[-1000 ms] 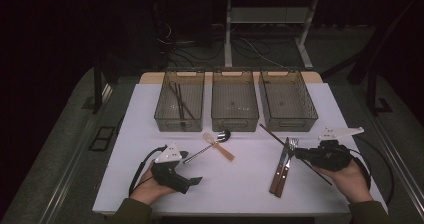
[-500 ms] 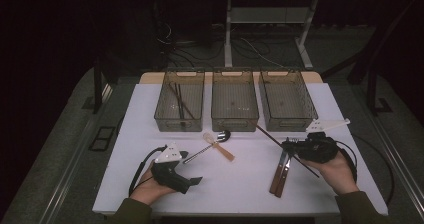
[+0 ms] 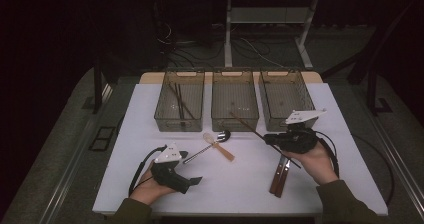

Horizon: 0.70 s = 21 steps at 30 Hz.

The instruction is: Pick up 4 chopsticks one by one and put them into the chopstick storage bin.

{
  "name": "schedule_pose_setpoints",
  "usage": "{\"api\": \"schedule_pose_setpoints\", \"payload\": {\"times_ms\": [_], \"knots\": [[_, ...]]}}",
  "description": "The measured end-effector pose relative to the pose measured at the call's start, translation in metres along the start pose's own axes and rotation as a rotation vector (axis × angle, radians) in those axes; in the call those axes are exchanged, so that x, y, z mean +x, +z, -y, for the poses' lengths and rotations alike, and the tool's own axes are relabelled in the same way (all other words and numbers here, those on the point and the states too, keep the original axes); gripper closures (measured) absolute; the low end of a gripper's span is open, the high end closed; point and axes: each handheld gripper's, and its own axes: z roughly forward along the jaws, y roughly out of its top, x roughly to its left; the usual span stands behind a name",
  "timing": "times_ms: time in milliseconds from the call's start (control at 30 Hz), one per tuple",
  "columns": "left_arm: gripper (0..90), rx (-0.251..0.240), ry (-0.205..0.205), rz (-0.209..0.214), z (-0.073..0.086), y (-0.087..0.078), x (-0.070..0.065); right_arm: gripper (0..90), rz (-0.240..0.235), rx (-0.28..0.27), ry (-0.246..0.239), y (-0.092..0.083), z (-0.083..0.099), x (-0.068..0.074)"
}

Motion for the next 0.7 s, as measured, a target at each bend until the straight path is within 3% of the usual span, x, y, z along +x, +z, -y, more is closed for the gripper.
{"api": "schedule_pose_setpoints", "payload": {"times_ms": [267,700], "knots": [[0.2,0.002,-0.001,-0.001,0.0,0.0,0.0,84.9,-0.022,-0.002,-0.008,0.02,-0.018,0.006],[0.2,-0.002,0.002,-0.001,-0.001,-0.001,0.0,84.9,-0.018,0.001,-0.007,0.054,-0.051,0.017]]}}
